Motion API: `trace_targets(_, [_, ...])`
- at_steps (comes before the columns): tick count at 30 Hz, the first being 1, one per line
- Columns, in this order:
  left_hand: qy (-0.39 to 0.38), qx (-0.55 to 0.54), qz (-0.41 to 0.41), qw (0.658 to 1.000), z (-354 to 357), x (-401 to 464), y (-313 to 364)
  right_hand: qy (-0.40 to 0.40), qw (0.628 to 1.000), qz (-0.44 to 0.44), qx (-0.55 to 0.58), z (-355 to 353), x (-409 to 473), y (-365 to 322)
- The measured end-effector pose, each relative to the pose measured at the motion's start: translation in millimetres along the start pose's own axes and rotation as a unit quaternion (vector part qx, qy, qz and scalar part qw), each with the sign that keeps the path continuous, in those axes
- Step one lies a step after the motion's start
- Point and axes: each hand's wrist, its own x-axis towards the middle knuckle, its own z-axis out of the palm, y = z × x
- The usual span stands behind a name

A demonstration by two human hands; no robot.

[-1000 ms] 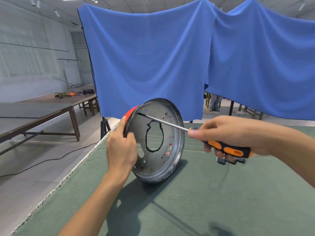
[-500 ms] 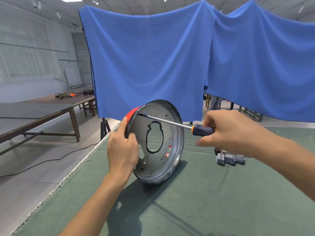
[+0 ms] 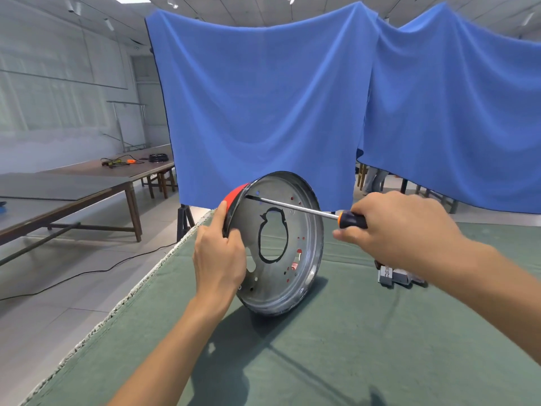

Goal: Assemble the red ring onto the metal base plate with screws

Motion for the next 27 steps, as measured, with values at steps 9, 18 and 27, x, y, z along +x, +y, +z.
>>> trace_targets(9, [-0.004, -0.019, -0.001, 1.000, -5.9, 2.9, 0.3, -0.005, 0.998, 0.008, -0.065, 2.8, 5.5, -2.3])
trace_targets(18, [0.007, -0.052, -0.011, 0.999, -14.6, 2.2, -5.9, -0.183, 0.967, 0.021, 0.175, -13.1, 15.6, -10.7])
trace_targets(27, [0.011, -0.011, -0.009, 1.000, -10.2, 3.2, -6.0, 0.150, 0.973, -0.043, -0.168, -6.7, 5.6, -19.1])
